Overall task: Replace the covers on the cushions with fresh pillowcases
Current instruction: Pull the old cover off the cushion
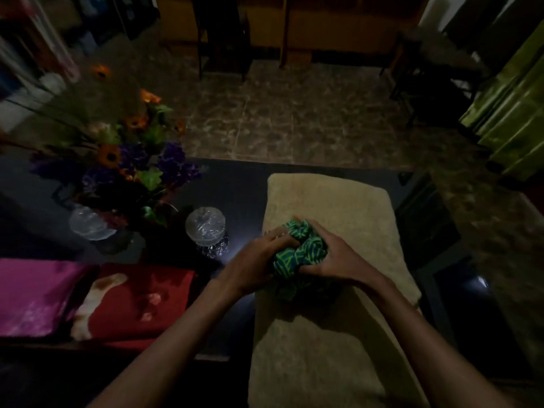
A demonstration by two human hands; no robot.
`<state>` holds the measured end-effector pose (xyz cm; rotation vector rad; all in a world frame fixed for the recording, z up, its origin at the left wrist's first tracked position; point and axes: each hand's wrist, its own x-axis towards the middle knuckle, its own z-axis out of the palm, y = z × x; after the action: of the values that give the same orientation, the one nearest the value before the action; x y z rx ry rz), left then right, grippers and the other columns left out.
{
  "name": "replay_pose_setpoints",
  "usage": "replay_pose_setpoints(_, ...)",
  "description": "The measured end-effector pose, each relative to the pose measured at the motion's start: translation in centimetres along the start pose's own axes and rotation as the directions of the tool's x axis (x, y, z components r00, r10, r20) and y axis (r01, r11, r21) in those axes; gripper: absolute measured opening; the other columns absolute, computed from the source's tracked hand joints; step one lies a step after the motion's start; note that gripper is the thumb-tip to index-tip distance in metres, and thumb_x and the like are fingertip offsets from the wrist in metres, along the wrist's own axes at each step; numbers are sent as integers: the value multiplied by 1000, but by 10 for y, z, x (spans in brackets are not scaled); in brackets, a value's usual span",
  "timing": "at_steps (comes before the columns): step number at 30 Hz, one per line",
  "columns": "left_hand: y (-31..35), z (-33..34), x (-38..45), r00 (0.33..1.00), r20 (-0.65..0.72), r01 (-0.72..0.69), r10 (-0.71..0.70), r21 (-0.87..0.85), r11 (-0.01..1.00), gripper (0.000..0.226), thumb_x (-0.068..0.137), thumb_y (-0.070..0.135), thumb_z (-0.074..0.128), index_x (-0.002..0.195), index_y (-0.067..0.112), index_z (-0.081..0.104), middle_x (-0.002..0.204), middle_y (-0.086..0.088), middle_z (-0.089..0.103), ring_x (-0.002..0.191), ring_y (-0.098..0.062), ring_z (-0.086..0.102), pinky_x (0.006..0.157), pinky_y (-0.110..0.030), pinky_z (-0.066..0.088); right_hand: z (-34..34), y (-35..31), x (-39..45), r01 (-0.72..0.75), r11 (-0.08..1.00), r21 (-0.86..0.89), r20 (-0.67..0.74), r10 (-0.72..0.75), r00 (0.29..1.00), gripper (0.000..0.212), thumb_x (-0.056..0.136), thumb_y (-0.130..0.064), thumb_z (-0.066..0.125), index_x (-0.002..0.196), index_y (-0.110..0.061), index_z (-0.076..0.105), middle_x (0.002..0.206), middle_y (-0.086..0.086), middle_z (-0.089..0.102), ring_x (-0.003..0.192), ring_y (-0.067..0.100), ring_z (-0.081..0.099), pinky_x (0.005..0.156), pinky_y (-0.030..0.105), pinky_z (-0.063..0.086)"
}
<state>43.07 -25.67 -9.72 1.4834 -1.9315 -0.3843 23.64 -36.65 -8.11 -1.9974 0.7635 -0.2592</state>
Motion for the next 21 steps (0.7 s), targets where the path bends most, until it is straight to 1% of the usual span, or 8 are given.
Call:
replay_pose_setpoints(3,1,-7,-8,994,108,20,-26,56,998,73,75,29,76,138,29,40,147,-3,44,119,-27,59,87,-41,55,8,-9,-4,-33,999,-9,-37,33,999,80,70,-22,89,140,-32,49,125,-9,65,111,1,63,97,34,55)
replay_pose_setpoints(6,1,-17,-19,989,148,3,-10,43,999,88,73,25,75,149,26,32,153,-2,38,127,-25,53,91,-45,52,23,-21,-10,-14,999,-40,-119,9,993,72,66,-20,89,130,-28,56,111,-8,68,99,0,67,85,27,58)
replay_pose_setpoints(10,-8,-33,-56,997,72,0,9,-123,992,94,78,20,80,154,11,26,162,-4,22,149,-18,27,117,-41,34,58,-34,-16,70,988,-136,-282,-106,953,71,62,-27,89,127,-22,59,112,-5,68,100,2,65,85,20,54)
replay_pose_setpoints(12,-13,-39,-82,994,14,109,-109,-248,963,94,85,33,76,157,16,18,163,10,18,151,-10,21,120,-29,27,82,-45,-20,152,971,-184,-359,-211,909,68,64,-28,87,125,-16,61,112,-2,67,100,7,63,86,15,49)
replay_pose_setpoints(15,-16,-56,-122,933,13,301,-358,-573,762,75,91,47,63,153,34,24,152,31,35,144,0,33,117,-26,32,133,-68,-26,280,920,-275,-411,-376,830,61,66,-25,82,120,-8,62,109,-4,61,97,7,58,84,8,41)
replay_pose_setpoints(17,-16,-77,-155,913,23,311,-408,-687,657,55,96,36,63,145,28,41,138,17,57,137,-12,48,113,-34,42,175,-86,-28,333,902,-273,-421,-424,802,57,67,-17,84,118,-5,61,110,-1,61,99,11,58,86,15,46)
replay_pose_setpoints(19,-11,-106,-192,898,14,306,-439,-738,602,59,91,18,65,145,23,42,127,10,66,124,-11,59,99,-26,52,212,-110,-32,382,895,-232,-411,-446,795,57,71,-15,84,121,-1,60,117,7,64,107,21,64,89,33,53)
replay_pose_setpoints(21,-9,-138,-233,896,-15,292,-444,-733,614,71,84,6,74,142,32,42,121,14,69,114,-1,63,88,-19,53,244,-143,-37,470,868,-160,-355,-495,793,54,74,-16,85,121,-4,60,116,6,65,107,20,66,87,34,53)
